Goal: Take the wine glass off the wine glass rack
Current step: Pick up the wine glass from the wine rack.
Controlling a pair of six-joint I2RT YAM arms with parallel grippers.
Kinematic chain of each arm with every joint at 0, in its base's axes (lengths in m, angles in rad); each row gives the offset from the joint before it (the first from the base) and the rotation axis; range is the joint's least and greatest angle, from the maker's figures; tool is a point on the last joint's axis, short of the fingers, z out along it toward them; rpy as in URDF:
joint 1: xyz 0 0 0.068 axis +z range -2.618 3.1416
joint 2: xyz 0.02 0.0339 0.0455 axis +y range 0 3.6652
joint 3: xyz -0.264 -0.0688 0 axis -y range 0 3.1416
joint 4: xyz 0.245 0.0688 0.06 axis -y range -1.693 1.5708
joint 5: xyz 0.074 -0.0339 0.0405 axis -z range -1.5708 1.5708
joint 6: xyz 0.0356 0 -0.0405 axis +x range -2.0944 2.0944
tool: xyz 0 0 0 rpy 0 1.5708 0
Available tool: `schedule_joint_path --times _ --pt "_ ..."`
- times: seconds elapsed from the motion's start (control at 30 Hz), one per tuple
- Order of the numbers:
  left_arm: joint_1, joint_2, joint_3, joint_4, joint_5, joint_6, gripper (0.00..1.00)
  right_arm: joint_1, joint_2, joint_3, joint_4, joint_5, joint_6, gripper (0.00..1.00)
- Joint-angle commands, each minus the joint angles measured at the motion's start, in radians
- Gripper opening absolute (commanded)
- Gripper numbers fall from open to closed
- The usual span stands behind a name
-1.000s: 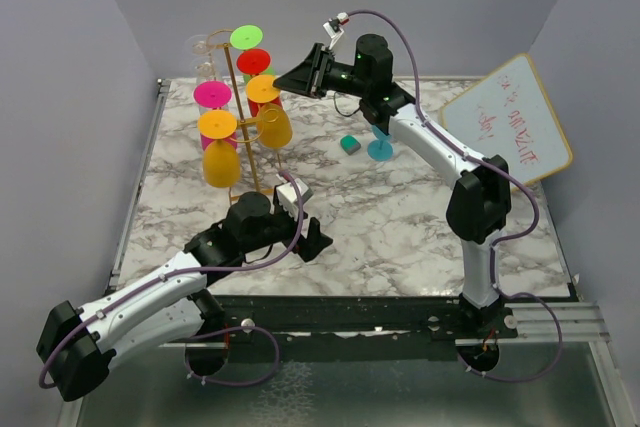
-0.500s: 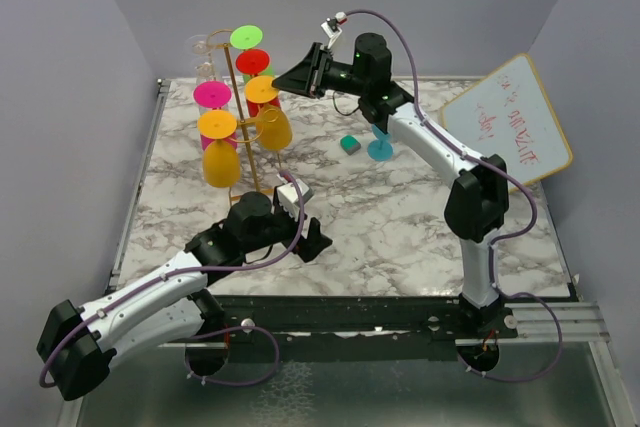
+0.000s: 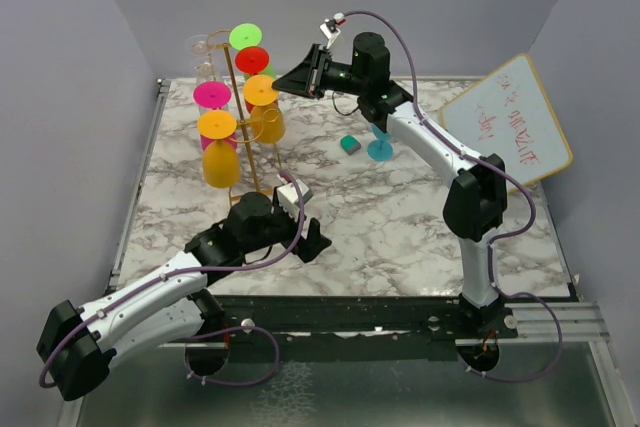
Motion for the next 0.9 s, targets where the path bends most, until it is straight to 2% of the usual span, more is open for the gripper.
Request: schedule_joint_path --times 0.0,0.37,0.87 --pt "-0.001 0.001 0.013 -0.019 -0.034 0.009 0.99 0.008 -0.031 -0.024 0.034 -0.015 0.046 0.17" --pt "-0.003 0.018 0.023 -0.034 -0.036 0.005 0.99 0.005 -0.046 -0.001 0.029 -0.012 0.127 0.01" --pt "-0.002 0.027 0.031 -0.046 -0.038 -0.002 0.99 -0.015 -0.03 0.028 -0.012 -0.005 0.248 0.01"
